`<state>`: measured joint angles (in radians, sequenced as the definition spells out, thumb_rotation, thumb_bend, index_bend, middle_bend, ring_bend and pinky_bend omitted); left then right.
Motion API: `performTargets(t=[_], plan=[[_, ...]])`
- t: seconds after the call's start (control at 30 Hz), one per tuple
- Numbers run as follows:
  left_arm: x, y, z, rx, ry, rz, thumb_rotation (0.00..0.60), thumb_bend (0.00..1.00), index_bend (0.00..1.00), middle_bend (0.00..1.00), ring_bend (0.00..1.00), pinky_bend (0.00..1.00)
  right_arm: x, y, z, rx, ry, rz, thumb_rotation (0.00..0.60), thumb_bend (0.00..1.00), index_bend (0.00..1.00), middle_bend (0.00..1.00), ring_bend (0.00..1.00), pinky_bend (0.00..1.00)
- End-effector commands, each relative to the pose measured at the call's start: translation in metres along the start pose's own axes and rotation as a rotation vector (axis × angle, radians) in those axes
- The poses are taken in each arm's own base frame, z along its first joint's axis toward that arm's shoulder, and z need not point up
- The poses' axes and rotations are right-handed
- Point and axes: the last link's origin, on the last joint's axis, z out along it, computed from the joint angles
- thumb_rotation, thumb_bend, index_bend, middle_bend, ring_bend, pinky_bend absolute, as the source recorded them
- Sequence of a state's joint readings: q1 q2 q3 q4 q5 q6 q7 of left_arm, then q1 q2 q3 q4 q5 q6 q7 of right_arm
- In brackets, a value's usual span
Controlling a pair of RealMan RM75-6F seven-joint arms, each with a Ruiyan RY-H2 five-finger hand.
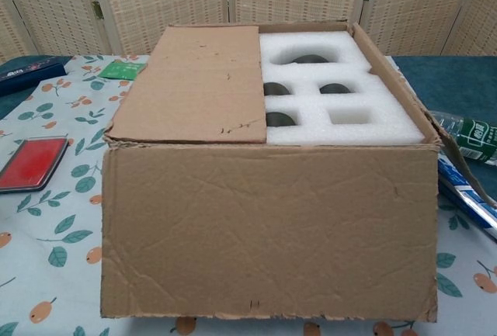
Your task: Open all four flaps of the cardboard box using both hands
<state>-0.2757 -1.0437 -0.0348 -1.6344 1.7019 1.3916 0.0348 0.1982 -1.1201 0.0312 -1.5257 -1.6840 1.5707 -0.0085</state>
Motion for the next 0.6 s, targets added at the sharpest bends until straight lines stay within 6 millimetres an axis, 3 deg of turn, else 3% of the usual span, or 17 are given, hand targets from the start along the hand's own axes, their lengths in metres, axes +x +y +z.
performTargets(t=[0.03, 0.23, 0.4, 0.6], plan=[[0.006, 0.009, 0.01, -0.046, -0.013, -0.002, 0.6, 0.4, 0.08, 0.16, 0.1, 0.01, 0.007, 0.004, -0.007, -0.088, 0.017, -0.042, 0.416, 0.54, 0.11, 0.0, 0.0, 0.0], [0.014, 0.03, 0.036, -0.112, -0.045, -0.016, 0.6, 0.44, 0.09, 0.16, 0.07, 0.01, 0.015, 0.005, -0.01, -0.094, 0.029, 0.004, 0.415, 0.54, 0.11, 0.0, 0.0, 0.0], [0.023, 0.054, 0.064, -0.207, -0.054, 0.004, 0.6, 0.67, 0.18, 0.19, 0.09, 0.01, 0.024, 0.006, -0.014, -0.068, 0.048, 0.063, 0.415, 0.54, 0.11, 0.0, 0.0, 0.0], [0.041, 0.073, 0.095, -0.287, -0.017, 0.027, 0.6, 0.92, 0.29, 0.3, 0.18, 0.11, 0.033, 0.013, -0.021, -0.067, 0.063, 0.103, 0.416, 0.54, 0.11, 0.0, 0.0, 0.0]])
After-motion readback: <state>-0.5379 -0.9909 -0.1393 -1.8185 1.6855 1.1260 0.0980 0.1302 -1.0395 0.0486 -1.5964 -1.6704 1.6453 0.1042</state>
